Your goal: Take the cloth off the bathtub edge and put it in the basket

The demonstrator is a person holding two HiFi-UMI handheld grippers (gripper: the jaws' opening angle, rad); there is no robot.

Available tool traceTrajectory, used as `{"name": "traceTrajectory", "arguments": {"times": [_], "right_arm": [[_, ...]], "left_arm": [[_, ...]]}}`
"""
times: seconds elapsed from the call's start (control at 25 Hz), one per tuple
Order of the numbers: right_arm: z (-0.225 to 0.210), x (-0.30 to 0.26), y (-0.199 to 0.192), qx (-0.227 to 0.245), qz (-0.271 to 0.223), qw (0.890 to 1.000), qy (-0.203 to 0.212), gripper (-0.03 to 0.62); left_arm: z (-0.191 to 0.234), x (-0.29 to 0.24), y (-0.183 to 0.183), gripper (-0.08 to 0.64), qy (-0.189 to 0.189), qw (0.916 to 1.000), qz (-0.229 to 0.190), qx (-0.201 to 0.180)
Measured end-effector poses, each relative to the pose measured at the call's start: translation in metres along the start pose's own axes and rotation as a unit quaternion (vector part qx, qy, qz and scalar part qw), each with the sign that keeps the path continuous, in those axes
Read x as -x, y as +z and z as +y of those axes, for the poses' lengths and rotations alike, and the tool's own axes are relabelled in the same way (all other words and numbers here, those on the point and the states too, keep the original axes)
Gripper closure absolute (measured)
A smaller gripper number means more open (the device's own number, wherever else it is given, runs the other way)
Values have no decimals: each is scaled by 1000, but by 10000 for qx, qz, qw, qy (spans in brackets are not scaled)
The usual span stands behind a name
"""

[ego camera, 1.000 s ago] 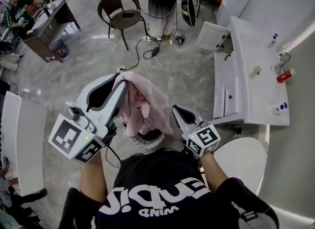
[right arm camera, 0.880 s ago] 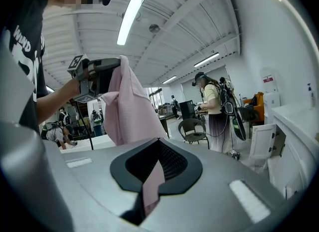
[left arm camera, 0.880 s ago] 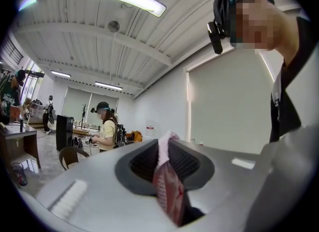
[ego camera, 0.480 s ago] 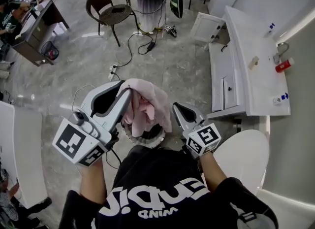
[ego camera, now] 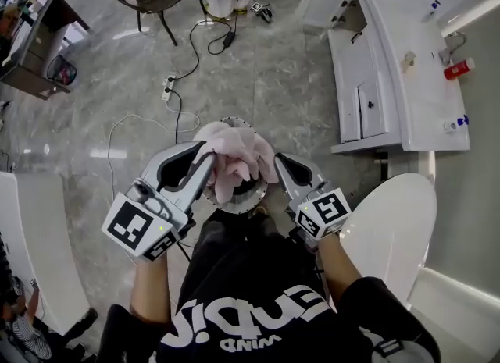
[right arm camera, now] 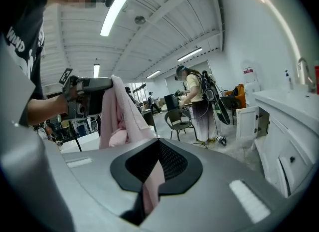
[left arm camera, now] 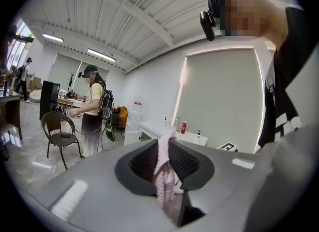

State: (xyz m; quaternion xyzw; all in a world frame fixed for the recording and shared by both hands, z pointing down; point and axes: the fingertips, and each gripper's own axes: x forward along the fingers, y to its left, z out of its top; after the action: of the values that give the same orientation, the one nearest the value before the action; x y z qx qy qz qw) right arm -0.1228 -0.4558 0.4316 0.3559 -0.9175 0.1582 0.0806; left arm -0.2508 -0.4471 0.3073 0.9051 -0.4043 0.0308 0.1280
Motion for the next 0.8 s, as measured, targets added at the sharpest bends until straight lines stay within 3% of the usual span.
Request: {"name": "traceTrajectory", "arguments": {"times": [0.2, 0.8], "right_arm": [[-2, 6, -11, 2, 58, 9999, -94, 588], [-19, -1, -90, -267, 519, 9981, -198, 588]], "left_arm": [[-10, -14, -45, 502, -220, 9994, 227, 143], [7, -42, -220, 500, 154, 9931, 973, 634]]}}
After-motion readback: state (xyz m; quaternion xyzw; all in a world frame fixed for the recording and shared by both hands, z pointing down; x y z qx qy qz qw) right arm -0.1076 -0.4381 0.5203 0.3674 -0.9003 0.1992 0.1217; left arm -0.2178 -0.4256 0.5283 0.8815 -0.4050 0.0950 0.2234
